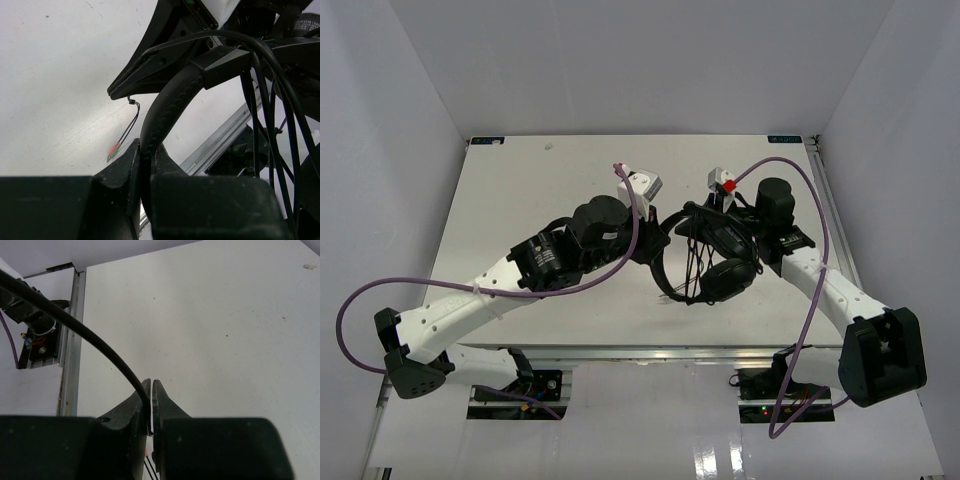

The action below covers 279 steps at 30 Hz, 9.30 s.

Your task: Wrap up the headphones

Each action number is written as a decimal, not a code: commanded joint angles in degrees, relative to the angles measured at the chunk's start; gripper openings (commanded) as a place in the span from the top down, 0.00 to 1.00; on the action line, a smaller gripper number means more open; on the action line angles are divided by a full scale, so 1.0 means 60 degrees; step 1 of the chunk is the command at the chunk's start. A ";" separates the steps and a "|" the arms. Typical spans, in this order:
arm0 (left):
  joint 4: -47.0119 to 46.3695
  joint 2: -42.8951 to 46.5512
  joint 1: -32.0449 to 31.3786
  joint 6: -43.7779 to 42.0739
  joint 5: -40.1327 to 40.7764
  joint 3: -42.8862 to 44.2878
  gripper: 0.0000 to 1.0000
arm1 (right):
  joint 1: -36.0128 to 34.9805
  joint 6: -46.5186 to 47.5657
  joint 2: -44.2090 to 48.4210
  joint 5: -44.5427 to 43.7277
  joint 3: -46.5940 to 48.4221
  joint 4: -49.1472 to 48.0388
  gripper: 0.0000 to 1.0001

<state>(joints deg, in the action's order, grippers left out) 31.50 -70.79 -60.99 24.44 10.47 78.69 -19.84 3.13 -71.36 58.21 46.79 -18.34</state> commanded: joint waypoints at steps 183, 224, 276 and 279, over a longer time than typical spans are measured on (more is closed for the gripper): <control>-0.0077 -0.3147 0.2006 0.0638 0.0154 -0.1542 1.00 | -0.6728 1.5816 0.2343 -1.3216 0.0021 0.6808 0.92; -0.0052 -0.4037 0.1728 0.0118 -0.1731 -0.1748 1.00 | -0.5337 1.3685 0.2050 -0.9818 0.0042 0.5941 0.89; 0.0009 -0.3779 0.1713 0.0086 -0.2228 -0.1658 1.00 | -0.5198 1.2271 0.1483 -0.7983 0.1584 0.5770 0.92; 0.0014 -0.3609 0.1713 0.0097 -0.2298 -0.1758 1.00 | -0.4972 1.2280 0.1380 -0.7918 0.1498 0.5549 0.92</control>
<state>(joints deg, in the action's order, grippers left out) 31.38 -96.46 -50.00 25.93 -2.50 67.53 -51.59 76.00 -62.91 11.05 55.28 25.75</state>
